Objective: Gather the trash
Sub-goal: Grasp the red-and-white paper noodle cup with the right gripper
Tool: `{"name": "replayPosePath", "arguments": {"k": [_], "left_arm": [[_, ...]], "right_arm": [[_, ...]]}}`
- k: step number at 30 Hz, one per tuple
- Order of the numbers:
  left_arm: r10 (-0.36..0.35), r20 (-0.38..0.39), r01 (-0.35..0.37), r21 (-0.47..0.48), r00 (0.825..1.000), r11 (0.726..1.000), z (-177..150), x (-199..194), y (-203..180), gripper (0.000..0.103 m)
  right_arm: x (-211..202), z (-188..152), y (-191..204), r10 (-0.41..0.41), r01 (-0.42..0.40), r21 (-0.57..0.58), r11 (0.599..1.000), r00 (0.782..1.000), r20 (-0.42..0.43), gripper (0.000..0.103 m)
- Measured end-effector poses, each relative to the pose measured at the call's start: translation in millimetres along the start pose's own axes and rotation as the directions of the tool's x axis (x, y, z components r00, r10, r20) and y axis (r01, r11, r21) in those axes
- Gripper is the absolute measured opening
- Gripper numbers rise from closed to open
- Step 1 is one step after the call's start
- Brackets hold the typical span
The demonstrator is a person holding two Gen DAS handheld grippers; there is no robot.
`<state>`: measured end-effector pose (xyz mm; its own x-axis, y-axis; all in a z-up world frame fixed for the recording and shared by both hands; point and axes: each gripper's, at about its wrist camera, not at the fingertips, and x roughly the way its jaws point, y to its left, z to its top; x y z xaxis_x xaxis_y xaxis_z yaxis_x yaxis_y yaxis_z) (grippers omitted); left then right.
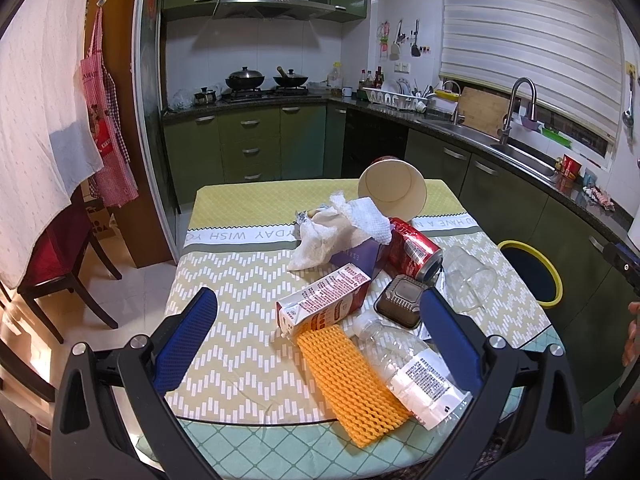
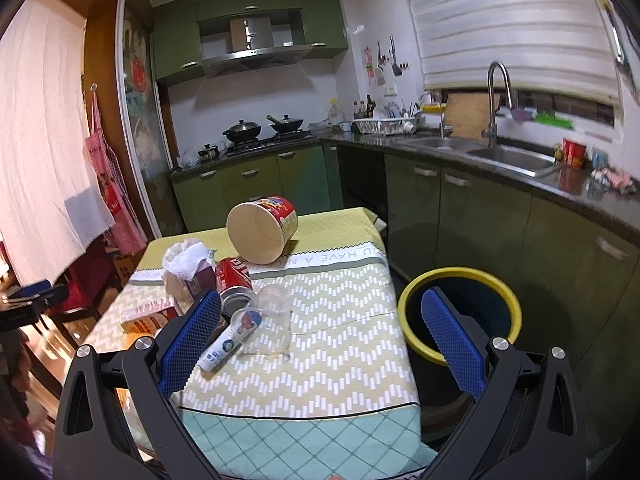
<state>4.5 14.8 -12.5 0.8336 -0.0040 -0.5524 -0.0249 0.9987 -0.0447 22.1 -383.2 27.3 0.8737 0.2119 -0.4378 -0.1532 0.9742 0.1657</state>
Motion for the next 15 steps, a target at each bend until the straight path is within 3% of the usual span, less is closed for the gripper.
{"name": "replayPosePath", "arguments": {"k": [8,15], "left_arm": [[0.034,0.029,-0.034,0.021,0.999,0.999,47,42,15,0.097],[0.014,0.012,-0.014,-0.005,1.0,1.0,96,131,41,0.097]], "right_arm": [[49,24,5,0.017,-0.019,-0.053,0.998,0.999,-0.04,0.099],[128,60,31,0.061,-0.066,-0.148,0.987,0.997,-0.038,0.097]]}}
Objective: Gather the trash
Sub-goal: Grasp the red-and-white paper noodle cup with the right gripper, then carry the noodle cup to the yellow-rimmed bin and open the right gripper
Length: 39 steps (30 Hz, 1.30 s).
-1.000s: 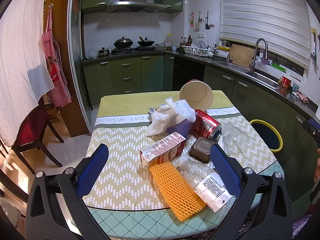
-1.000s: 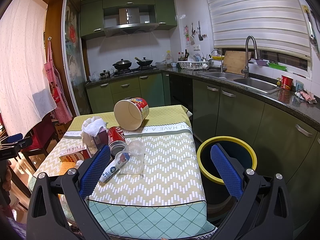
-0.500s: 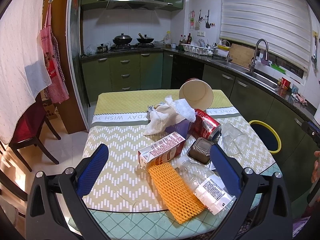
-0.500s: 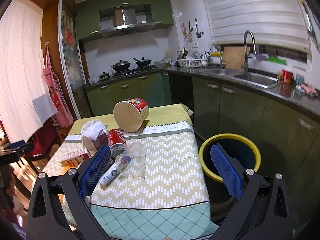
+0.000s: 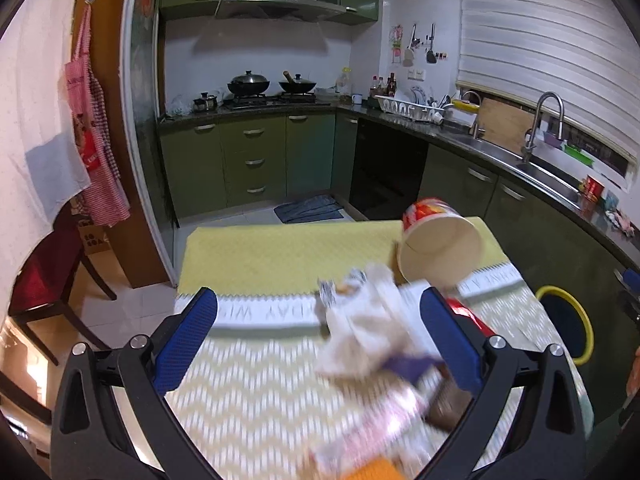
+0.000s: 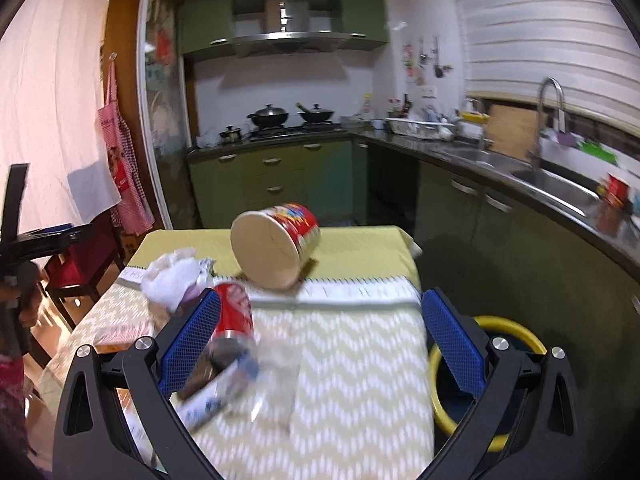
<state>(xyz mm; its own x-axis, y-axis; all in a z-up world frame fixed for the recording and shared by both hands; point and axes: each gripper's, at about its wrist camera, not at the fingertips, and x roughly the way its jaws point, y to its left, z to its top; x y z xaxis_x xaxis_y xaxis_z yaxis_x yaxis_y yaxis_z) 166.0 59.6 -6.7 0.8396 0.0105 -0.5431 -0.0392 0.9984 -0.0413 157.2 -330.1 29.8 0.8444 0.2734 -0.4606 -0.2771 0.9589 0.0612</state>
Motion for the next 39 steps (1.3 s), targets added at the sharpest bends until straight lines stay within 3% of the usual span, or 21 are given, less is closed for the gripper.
{"name": "replayPosePath", "arguments": {"k": [7,10,14,20,25,30,35,39], "left_arm": [[0.023,-0.007,-0.023,-0.026,1.0,0.999,23,89,10,0.097],[0.06,-0.015,-0.061,-0.027,0.998,0.998,19,112,13,0.097],[0.046,-0.062,-0.047,-0.016,0.997,0.999,11,125,14,0.097],[0.053,-0.038,-0.054,-0.03,0.998,0.998,14,123,19,0.097],[0.041,-0.046,-0.042,-0.019,0.998,0.999,14,124,16,0.097],[0.042,-0.047,-0.042,-0.005,0.998,0.999,13,124,12,0.097],[0.041,-0.048,-0.041,-0.004,0.998,0.999,13,124,11,0.097],[0.038,-0.043,-0.038,0.002,0.998,0.999,12,123,9,0.097]], "right_arm": [[129,34,32,0.052,-0.061,-0.105,0.993,0.994,-0.093,0.08],[177,41,44,0.024,-0.044,-0.153,0.987,0.991,-0.133,0.076],[248,49,51,-0.012,-0.028,-0.176,0.984,0.975,-0.22,0.073],[320,54,55,-0.092,0.028,-0.221,0.975,0.955,-0.282,0.06],[348,54,58,-0.126,0.055,-0.243,0.968,0.949,-0.288,0.05],[346,54,50,-0.145,0.08,-0.229,0.97,0.948,-0.282,0.009],[340,54,35,-0.105,0.051,-0.171,0.984,0.94,-0.326,0.004],[320,69,6,0.017,-0.027,-0.02,0.999,0.921,-0.388,0.004]]}}
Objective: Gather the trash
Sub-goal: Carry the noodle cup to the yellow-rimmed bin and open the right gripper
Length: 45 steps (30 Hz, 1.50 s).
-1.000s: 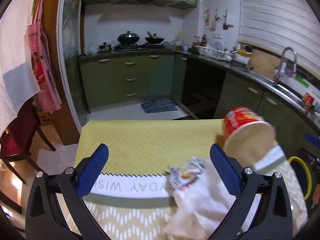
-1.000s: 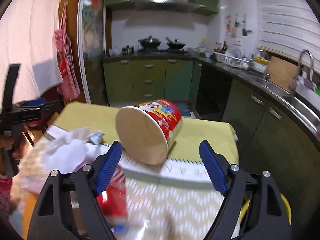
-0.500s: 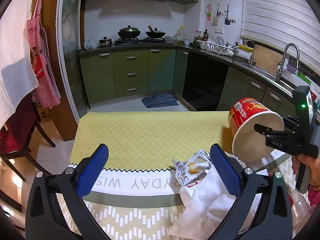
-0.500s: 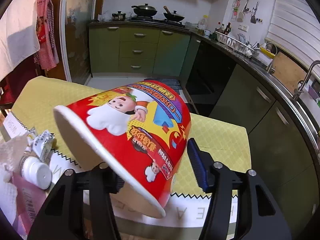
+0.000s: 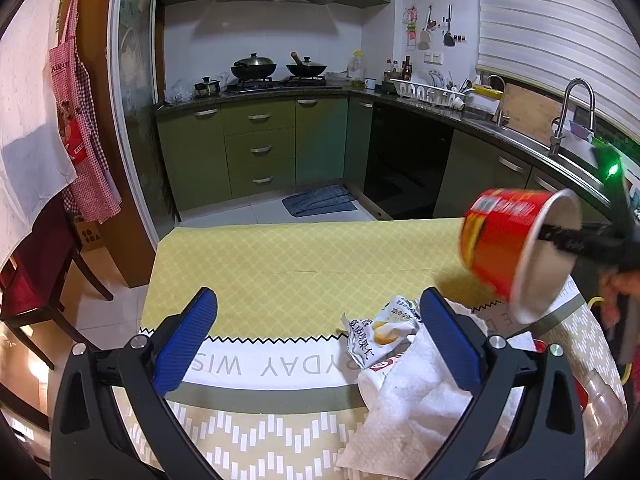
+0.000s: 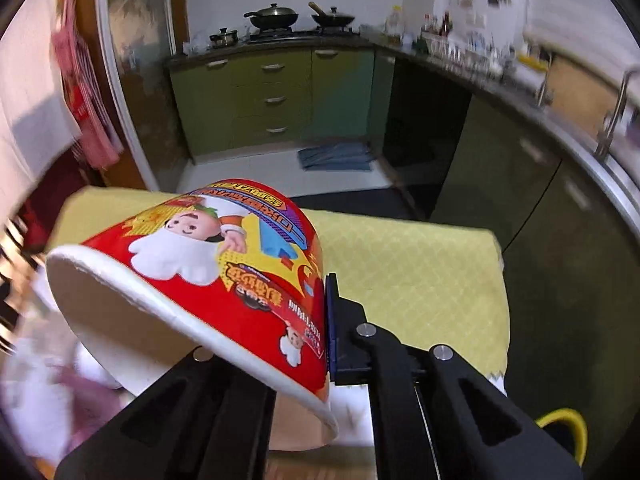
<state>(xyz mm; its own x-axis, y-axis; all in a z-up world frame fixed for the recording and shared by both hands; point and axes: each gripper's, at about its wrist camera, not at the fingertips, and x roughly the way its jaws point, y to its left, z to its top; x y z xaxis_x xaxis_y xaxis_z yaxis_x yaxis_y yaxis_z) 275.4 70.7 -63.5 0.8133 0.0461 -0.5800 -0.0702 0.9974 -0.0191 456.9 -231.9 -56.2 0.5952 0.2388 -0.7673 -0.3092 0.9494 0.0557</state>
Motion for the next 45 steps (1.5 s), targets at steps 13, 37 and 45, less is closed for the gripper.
{"name": "replayPosePath", "arguments": {"k": [13,37,45], "left_arm": [[-0.087,0.039,0.085,0.055,0.995,0.995,3,-25,-17,0.097],[-0.134,-0.005,0.133,0.195,0.991,0.972,-6,-32,-54,0.097],[-0.174,-0.104,0.197,0.291,0.979,0.936,-12,-55,-67,0.097]], "right_arm": [[-127,-63,-228,0.024,0.117,0.231,0.966,0.848,-0.53,0.004],[-29,-86,-353,0.039,0.323,0.319,0.891,0.645,-0.763,0.026],[-107,-3,-322,0.047,0.218,0.325,0.92,0.763,-0.645,0.032]]}}
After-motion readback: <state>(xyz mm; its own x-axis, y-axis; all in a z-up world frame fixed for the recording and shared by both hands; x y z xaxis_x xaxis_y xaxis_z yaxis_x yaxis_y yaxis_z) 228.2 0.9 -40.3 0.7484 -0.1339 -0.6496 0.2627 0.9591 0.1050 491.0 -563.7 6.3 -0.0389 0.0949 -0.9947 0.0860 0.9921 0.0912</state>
